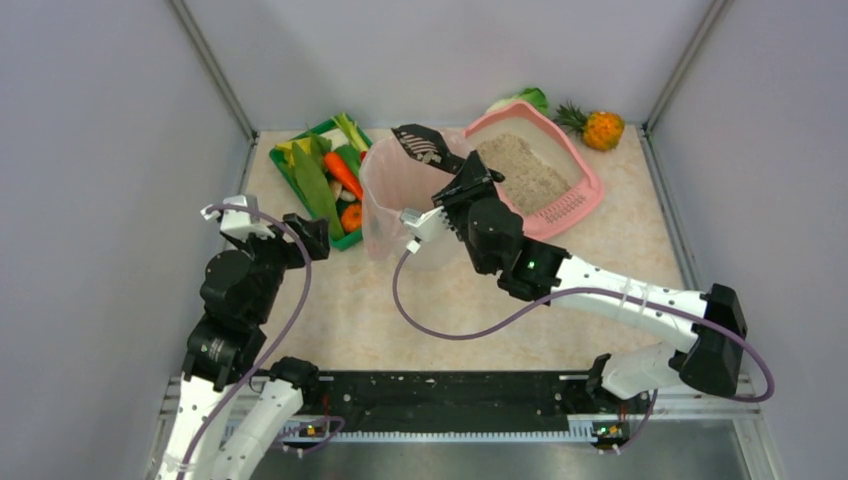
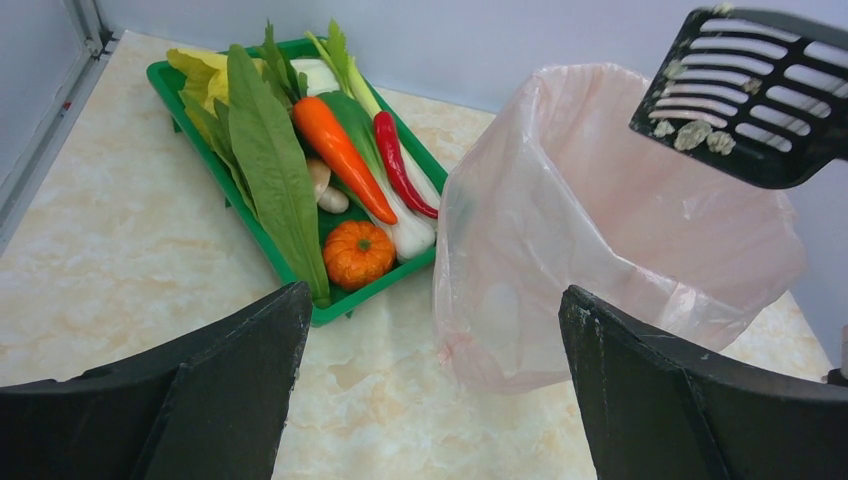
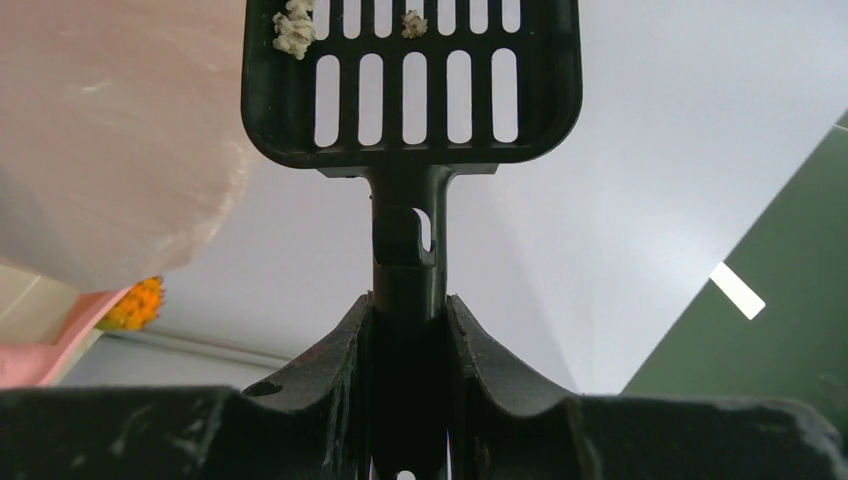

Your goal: Clean the litter box

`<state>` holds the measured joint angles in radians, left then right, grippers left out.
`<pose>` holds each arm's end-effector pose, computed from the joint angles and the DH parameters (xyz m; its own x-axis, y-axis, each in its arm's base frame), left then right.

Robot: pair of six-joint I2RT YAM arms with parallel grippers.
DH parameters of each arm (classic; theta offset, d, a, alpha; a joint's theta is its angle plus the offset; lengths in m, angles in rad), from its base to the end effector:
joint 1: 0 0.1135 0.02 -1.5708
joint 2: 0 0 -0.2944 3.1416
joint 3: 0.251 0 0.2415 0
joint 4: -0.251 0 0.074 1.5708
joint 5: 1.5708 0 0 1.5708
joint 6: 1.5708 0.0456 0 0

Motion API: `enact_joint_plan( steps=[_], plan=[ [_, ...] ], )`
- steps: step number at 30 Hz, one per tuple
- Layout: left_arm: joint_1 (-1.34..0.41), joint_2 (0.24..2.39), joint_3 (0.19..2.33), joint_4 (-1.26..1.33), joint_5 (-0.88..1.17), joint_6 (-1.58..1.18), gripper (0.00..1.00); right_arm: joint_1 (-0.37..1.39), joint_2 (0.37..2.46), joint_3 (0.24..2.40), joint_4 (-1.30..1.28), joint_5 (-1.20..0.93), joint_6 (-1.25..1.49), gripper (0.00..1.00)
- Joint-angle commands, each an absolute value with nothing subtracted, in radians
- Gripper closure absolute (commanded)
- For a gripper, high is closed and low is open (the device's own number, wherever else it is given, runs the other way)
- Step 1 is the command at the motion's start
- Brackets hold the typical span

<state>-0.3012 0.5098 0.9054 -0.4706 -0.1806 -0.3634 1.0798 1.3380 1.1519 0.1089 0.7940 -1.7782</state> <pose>0.0734 -0.0142 0.3938 -0.1098 -0.3320 -0.9369 0.0875 0.9357 -0.3419 0.1695 0.2481 0.4074 0.2843 -0.9230 0.2591 0.0227 -0.2637 -0.9643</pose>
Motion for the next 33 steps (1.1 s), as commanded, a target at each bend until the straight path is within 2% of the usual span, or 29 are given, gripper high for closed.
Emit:
enact_joint_plan(
  steps=[1, 14, 17, 19, 21, 23, 25, 26, 28, 30, 33],
  plan=[
    [-0.302, 0.488, 0.889, -0.423, -0.202, -0.348, 0.01, 1.094, 1.337, 1.171, 0.268, 0.808, -1.875, 1.0],
    [-0.301, 0.474, 0.881, -0.428, -0.207, -0.335, 0.01, 1.107, 1.328, 1.161, 0.051, 0.766, -1.833, 1.0],
    [-0.302, 0.479, 0.872, -0.416, -0.193, -0.342, 0.01, 1.1, 1.326, 1.175, 0.116, 0.755, -1.848, 1.0],
    [-0.302, 0.484, 0.869, -0.409, -0.189, -0.349, 0.01, 1.119, 1.335, 1.2, 0.018, 0.746, -1.838, 1.0],
    [-0.302, 0.487, 0.869, -0.408, -0.184, -0.35, 0.01, 1.107, 1.329, 1.182, 0.099, 0.73, -1.854, 1.0],
    [-0.302, 0.483, 0.862, -0.406, -0.188, -0.354, 0.01, 1.122, 1.351, 1.226, -0.046, 0.731, -1.797, 1.0],
    [-0.302, 0.478, 0.863, -0.41, -0.185, -0.354, 0.01, 1.103, 1.344, 1.164, 0.211, 0.747, -1.882, 1.0],
    [-0.302, 0.475, 0.861, -0.413, -0.191, -0.354, 0.01, 1.099, 1.348, 1.196, 0.215, 0.741, -1.844, 1.0],
    [-0.302, 0.47, 0.856, -0.416, -0.196, -0.358, 0.01, 1.112, 1.371, 1.25, 0.022, 0.749, -1.784, 1.0],
    [-0.302, 0.468, 0.856, -0.416, -0.191, -0.358, 0.01, 1.086, 1.361, 1.164, 0.284, 0.768, -1.898, 1.0],
    [-0.302, 0.468, 0.861, -0.425, -0.201, -0.36, 0.01, 1.07, 1.355, 1.203, 0.233, 0.771, -1.856, 1.0]
  ],
)
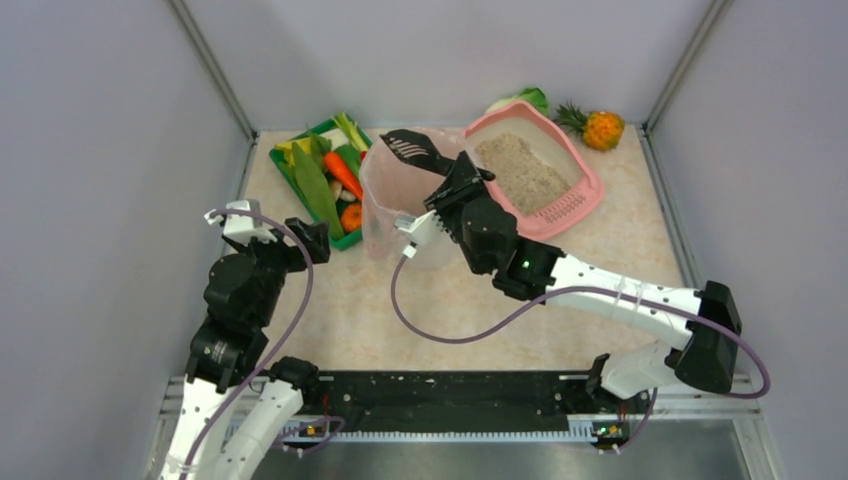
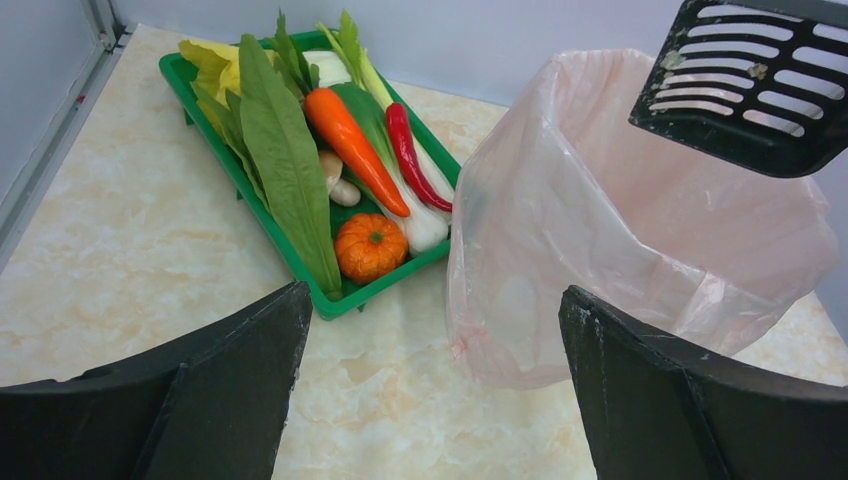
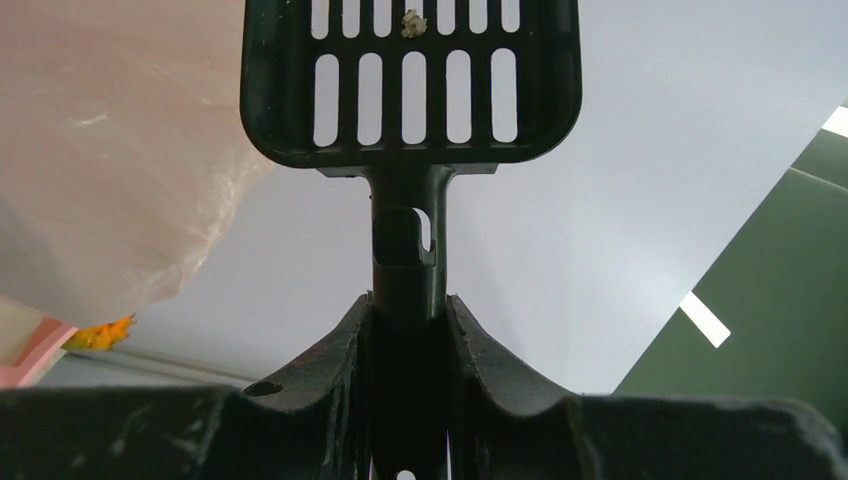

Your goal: Clean the litter box

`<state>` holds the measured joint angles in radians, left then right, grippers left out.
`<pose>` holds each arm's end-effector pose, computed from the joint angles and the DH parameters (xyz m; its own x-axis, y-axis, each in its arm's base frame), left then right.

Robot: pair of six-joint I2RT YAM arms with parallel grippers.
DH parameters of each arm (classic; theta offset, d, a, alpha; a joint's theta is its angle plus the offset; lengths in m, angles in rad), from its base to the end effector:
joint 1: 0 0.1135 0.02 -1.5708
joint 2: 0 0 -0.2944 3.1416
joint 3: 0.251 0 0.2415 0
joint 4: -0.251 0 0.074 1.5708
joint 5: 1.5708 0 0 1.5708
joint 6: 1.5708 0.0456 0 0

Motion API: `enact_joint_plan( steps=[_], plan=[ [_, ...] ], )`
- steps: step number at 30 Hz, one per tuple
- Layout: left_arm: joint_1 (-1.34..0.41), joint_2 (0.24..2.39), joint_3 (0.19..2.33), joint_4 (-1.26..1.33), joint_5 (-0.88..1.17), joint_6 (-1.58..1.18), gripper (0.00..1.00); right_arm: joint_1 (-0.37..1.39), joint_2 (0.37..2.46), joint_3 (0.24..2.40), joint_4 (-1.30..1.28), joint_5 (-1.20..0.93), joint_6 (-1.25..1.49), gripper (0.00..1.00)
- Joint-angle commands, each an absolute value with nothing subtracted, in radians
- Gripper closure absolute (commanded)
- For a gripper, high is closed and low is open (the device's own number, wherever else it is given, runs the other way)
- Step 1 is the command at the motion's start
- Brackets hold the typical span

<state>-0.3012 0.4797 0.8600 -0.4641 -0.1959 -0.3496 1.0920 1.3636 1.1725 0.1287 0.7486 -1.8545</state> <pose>0.0715 -0.0129 0.3820 -0.1113 -0.3172 -0.9418 0.0720 0.9426 -0.3260 0.1693 0.2588 0.4094 0.3318 -0.8874 0.3201 0.0668 -0.3164 -0.9463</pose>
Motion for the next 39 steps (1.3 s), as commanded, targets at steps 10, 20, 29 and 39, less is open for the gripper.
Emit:
enact_joint_plan(
  steps=[10, 20, 29, 39],
  plan=[
    [-0.302, 0.473, 0.864, -0.422, -0.191, -0.36, 0.01, 1.074, 1.313, 1.209, 0.06, 0.725, -1.84, 1.0],
    [-0.302, 0.481, 0.855, -0.418, -0.181, -0.375, 0.01, 1.063, 1.277, 1.255, -0.014, 0.677, -1.725, 1.0],
    [-0.302, 0.48, 0.851, -0.406, -0.171, -0.382, 0.01, 0.991, 1.345, 1.6, -0.441, 0.55, -1.056, 1.0],
    [-0.302, 0.493, 0.865, -0.405, -0.129, -0.38, 0.01, 0.849, 1.336, 1.65, -0.592, 0.33, -0.621, 1.0]
  ],
)
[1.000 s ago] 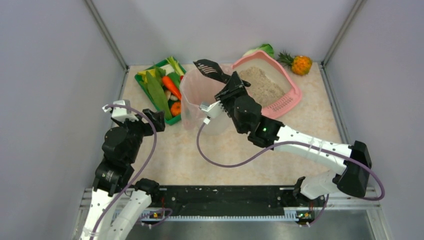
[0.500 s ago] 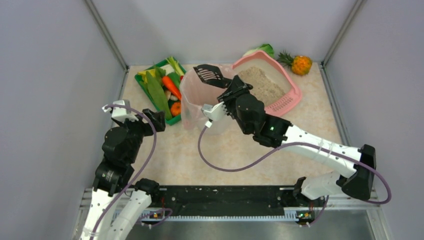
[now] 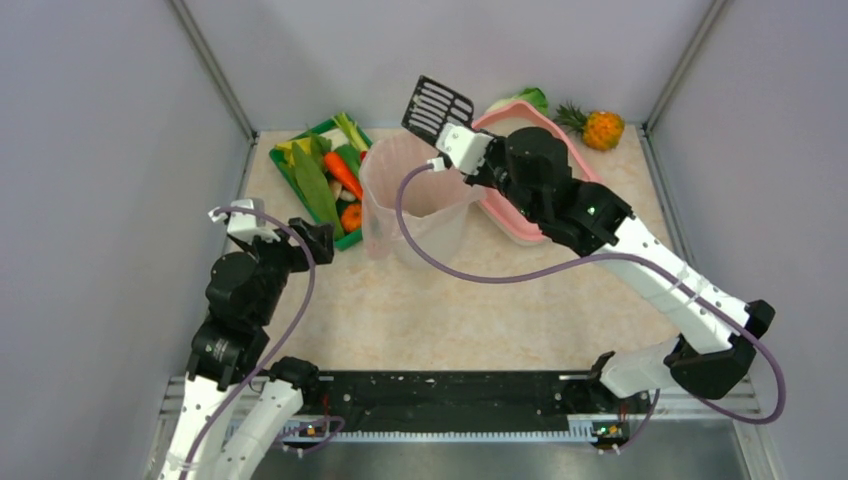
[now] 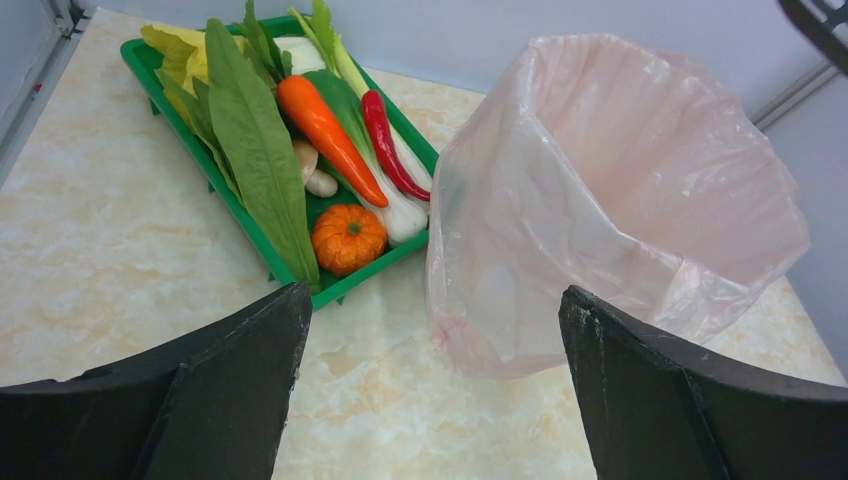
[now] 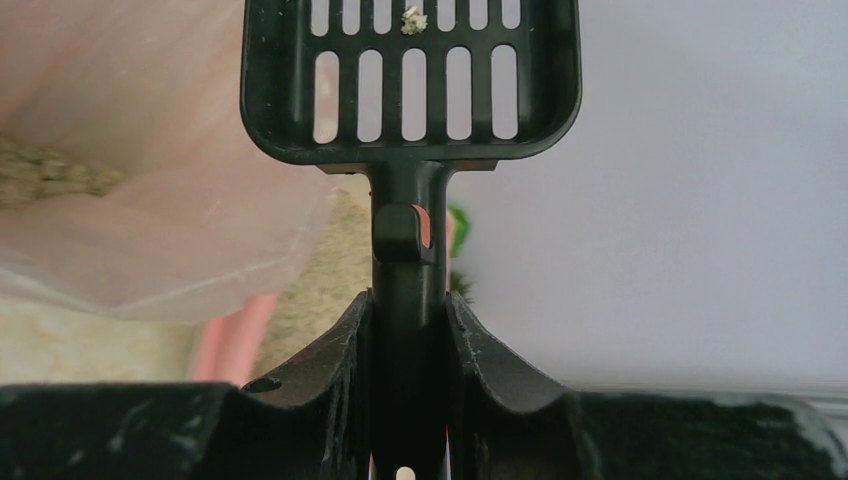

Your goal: Clean the litter box

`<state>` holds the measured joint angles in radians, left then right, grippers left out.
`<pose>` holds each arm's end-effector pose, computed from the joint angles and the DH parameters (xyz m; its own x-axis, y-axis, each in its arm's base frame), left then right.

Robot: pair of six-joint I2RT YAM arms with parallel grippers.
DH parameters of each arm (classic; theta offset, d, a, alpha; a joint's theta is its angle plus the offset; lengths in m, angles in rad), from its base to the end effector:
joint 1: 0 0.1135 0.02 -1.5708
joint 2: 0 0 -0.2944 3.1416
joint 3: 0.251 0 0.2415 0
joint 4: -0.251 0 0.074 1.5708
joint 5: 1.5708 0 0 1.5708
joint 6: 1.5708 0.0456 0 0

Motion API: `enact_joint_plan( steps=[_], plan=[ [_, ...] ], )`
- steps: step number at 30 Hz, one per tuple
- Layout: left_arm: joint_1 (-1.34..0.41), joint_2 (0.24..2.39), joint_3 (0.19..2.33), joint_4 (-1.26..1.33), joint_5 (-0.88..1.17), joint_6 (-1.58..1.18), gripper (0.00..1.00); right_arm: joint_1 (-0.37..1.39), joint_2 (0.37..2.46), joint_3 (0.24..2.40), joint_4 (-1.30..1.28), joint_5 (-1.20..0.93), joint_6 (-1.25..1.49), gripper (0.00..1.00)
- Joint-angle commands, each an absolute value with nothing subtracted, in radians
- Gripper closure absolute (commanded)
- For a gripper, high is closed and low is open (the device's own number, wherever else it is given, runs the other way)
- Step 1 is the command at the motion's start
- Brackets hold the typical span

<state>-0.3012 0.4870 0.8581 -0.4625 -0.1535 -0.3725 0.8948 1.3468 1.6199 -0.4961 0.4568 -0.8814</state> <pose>0.0734 -0.0155 0.3811 -0.1350 -0.3347 -0.9326 0.1059 0.9310 -0.3494 0.1882 0.2025 0.4960 0.2445 -0.8020 -0.5451 -0.3809 0.4375 -0.8146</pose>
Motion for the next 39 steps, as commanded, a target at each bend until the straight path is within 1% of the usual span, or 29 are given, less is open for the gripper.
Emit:
enact_joint_plan(
  steps=[1, 6, 12, 20, 25, 31, 35, 39],
  plan=[
    [-0.302, 0.494, 0.866, -0.406, -0.125, -0.379, 0.01, 0.822, 1.332, 1.653, -0.601, 0.292, -0.562, 1.0],
    [-0.301, 0.506, 0.871, -0.395, -0.093, -0.379, 0.01, 0.734, 1.294, 1.642, -0.616, 0.153, -0.403, 1.0],
    [-0.302, 0.522, 0.87, -0.369, -0.042, -0.387, 0.01, 0.634, 1.262, 1.629, -0.672, 0.143, -0.264, 1.0],
    [-0.302, 0.539, 0.871, -0.354, -0.015, -0.393, 0.01, 0.385, 1.274, 1.634, -0.752, 0.096, -0.173, 1.0],
    [-0.302, 0.55, 0.886, -0.367, -0.009, -0.386, 0.01, 0.327, 1.36, 1.653, -0.825, 0.199, -0.259, 1.0],
    [-0.301, 0.573, 0.917, -0.412, -0.015, -0.368, 0.01, 0.315, 1.493, 1.658, -0.845, 0.411, -0.407, 1.0],
    [-0.302, 0.586, 0.929, -0.434, -0.014, -0.365, 0.01, 0.315, 1.554, 1.647, -0.786, 0.513, -0.523, 1.0],
    [-0.302, 0.593, 0.929, -0.446, -0.017, -0.362, 0.01, 0.315, 1.565, 1.574, -0.666, 0.603, -0.701, 1.0]
  ],
)
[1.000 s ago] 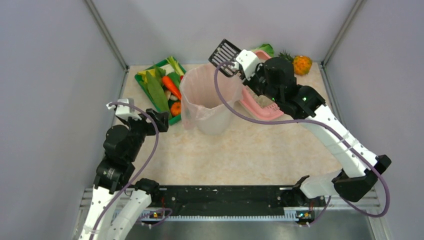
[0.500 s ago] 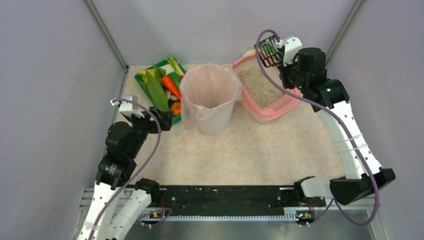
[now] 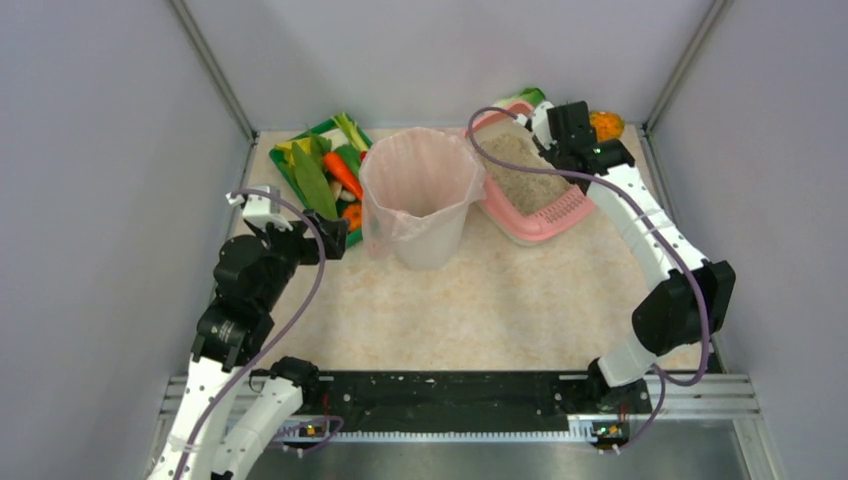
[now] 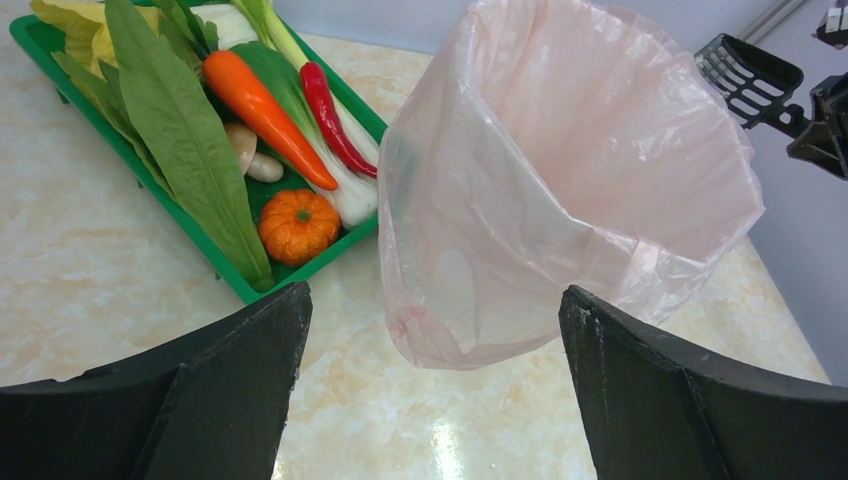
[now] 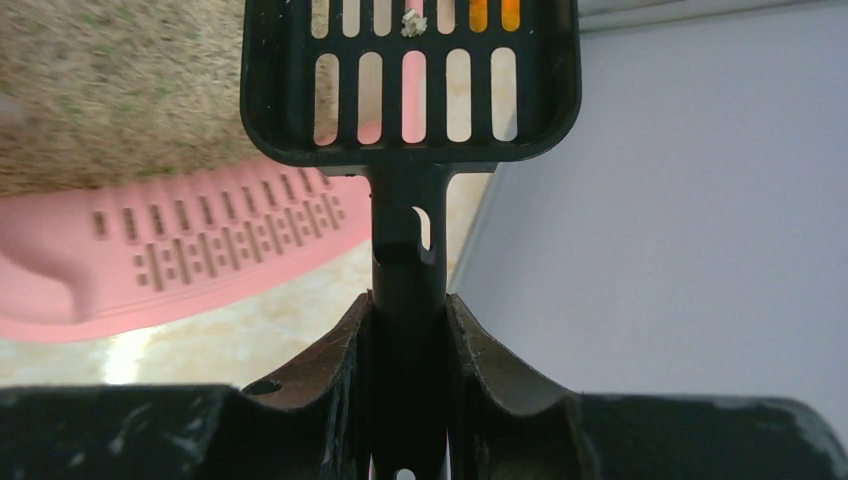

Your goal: Clean the litter box

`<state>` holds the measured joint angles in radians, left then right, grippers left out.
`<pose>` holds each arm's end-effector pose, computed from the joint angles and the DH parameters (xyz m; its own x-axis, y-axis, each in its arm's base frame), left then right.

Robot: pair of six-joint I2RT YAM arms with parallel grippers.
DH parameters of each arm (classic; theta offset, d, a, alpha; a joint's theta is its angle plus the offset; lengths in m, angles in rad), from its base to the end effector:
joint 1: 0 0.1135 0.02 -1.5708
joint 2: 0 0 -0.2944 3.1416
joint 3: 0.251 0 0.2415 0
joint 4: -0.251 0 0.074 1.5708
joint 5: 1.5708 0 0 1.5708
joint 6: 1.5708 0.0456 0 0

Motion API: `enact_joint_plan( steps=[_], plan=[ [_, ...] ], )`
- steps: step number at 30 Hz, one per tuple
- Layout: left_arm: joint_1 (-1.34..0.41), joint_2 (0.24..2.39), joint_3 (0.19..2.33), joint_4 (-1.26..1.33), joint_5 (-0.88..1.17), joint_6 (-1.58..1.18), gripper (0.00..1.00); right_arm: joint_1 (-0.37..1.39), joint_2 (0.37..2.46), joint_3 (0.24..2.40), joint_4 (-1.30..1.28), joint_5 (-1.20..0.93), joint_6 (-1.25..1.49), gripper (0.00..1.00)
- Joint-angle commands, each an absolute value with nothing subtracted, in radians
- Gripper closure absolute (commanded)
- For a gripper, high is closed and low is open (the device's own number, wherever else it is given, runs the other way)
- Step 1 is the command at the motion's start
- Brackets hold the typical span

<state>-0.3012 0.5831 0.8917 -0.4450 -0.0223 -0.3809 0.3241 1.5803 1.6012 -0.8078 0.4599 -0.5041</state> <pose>0.0933 -0.0279 0.3875 -0.2230 -0.3199 -0.9208 0.2075 0.9074 -0.3655 0.3254 0.0880 0.3914 -0.5935 -0.6560 -0.4664 -0.3140 0.7222 -0.6163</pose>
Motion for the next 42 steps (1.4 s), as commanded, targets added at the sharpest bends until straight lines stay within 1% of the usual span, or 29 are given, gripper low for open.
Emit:
enact_joint_plan(
  steps=[1, 5, 8, 16, 20, 24, 26, 35, 42],
  plan=[
    [-0.302, 0.593, 0.927, -0.448, -0.017, -0.361, 0.01, 0.316, 1.562, 1.551, -0.633, 0.621, -0.75, 1.0],
    [-0.302, 0.596, 0.915, -0.45, -0.018, -0.354, 0.01, 0.327, 1.551, 1.447, -0.485, 0.657, -1.01, 1.0],
    [-0.301, 0.592, 0.908, -0.451, -0.024, -0.346, 0.01, 0.334, 1.555, 1.389, -0.415, 0.667, -1.151, 1.0],
    [-0.302, 0.552, 0.874, -0.481, -0.029, -0.352, 0.01, 0.342, 1.626, 1.379, -0.362, 0.707, -1.329, 1.0],
    [-0.302, 0.538, 0.855, -0.493, -0.029, -0.354, 0.01, 0.335, 1.671, 1.403, -0.359, 0.696, -1.336, 1.0],
    [-0.302, 0.535, 0.858, -0.51, -0.036, -0.348, 0.01, 0.286, 1.662, 1.494, -0.473, 0.515, -1.172, 1.0],
    [-0.302, 0.532, 0.856, -0.51, -0.041, -0.348, 0.01, 0.269, 1.642, 1.485, -0.472, 0.476, -1.166, 1.0],
    [-0.302, 0.558, 0.856, -0.479, -0.034, -0.35, 0.01, 0.238, 1.702, 1.448, -0.471, 0.527, -1.259, 1.0],
    [-0.302, 0.552, 0.856, -0.495, -0.046, -0.35, 0.01, 0.239, 1.762, 1.47, -0.476, 0.534, -1.296, 1.0]
  ],
)
